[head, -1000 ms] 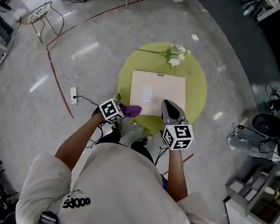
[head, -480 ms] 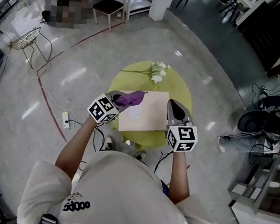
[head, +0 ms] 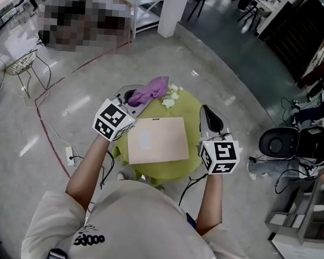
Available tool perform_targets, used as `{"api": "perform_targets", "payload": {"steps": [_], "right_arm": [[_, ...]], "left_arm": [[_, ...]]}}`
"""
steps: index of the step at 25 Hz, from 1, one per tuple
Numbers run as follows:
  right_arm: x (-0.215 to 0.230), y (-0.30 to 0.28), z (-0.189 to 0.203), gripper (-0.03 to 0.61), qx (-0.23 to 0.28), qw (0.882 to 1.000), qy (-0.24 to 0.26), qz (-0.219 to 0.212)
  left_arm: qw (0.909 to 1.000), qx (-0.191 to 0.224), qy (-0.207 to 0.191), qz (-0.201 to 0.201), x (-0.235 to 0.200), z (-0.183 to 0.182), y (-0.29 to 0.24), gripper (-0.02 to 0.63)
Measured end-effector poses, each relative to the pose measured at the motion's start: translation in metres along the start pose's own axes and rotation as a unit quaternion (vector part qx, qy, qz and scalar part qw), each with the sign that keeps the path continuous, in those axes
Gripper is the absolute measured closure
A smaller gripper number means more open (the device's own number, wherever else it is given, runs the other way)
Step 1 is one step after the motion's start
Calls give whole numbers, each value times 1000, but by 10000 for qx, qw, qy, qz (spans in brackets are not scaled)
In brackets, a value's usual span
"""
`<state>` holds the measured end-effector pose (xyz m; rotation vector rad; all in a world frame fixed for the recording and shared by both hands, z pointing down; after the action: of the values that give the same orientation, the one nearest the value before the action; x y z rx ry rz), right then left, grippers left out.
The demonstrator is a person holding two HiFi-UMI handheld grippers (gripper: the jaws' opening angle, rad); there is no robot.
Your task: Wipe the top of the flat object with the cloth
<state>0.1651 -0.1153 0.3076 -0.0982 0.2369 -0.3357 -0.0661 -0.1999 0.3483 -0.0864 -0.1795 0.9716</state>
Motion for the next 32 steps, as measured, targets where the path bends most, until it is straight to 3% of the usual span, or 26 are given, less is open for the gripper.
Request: {"api": "perform_targets", "payload": {"steps": [8, 15, 32], "right_arm": [[4, 11, -36, 571, 340, 9992, 226, 39], [3, 12, -40, 571, 273, 9990, 357, 63], [1, 10, -32, 571, 157, 9992, 352, 63]], "left_arm": [[9966, 741, -178, -325, 0, -59, 19, 523], [9950, 588, -657, -467, 10, -68, 16, 523], [9951, 609, -701, -326, 19, -63, 16, 523]]}}
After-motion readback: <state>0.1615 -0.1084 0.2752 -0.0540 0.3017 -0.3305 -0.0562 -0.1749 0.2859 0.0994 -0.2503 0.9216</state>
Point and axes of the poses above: the fingertips, and each gripper's own axes: y backward along the fingers, x to its right, z out of its underside, the point moved 7 cm from there along y, backward along the fingers, and after that the axes turned 2 degrees about y, right-handed, at the moved point
